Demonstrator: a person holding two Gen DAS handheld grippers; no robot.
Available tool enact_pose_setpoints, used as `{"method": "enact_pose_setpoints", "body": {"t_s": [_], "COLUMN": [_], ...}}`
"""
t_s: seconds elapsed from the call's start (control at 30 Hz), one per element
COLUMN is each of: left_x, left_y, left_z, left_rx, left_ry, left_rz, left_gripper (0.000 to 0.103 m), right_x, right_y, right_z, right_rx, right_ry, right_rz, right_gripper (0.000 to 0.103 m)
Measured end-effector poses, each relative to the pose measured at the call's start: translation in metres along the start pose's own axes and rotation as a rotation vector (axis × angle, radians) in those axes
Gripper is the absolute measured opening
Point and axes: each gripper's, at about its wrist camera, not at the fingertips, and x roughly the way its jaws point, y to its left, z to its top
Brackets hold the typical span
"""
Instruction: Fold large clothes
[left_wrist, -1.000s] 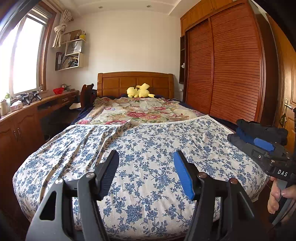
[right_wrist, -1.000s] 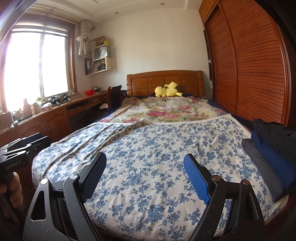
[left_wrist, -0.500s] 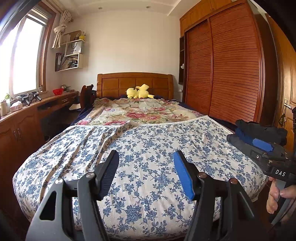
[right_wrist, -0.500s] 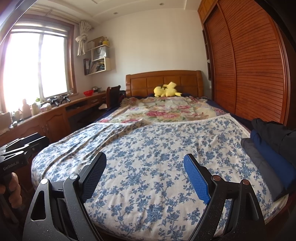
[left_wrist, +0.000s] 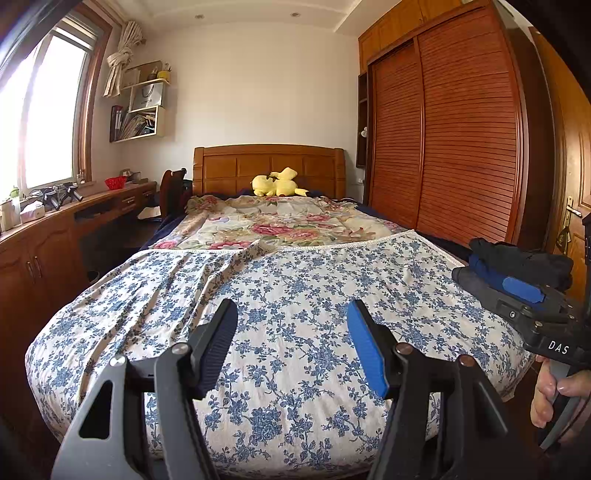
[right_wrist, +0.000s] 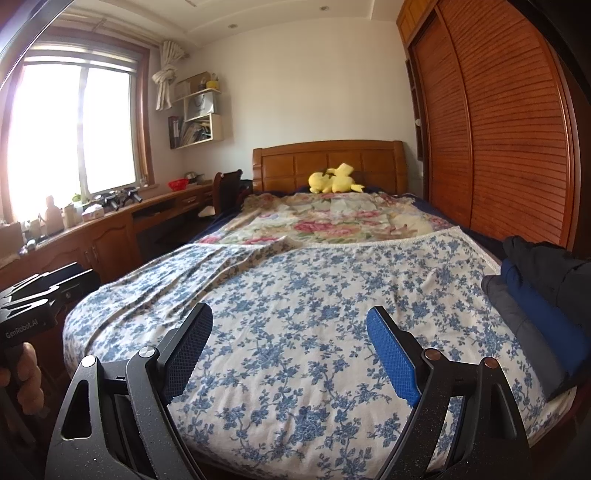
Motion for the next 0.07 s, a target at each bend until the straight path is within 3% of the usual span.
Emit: {"method": "enact_pose_setpoints", "body": {"t_s": [0.07], "left_x": [0.0000], "left_y": [0.0000], "left_z": [-0.0001], "left_rx": [0.001], "left_ry": [0.000], "left_rz": [0.001], "left_gripper": [0.061], "right_x": [0.0000], "right_y": [0.0002], "right_z": [-0.0001], "right_rx": [-0.003], "right_ry": [0.000], "right_rz": [0.000], "right_gripper": [0.087]}}
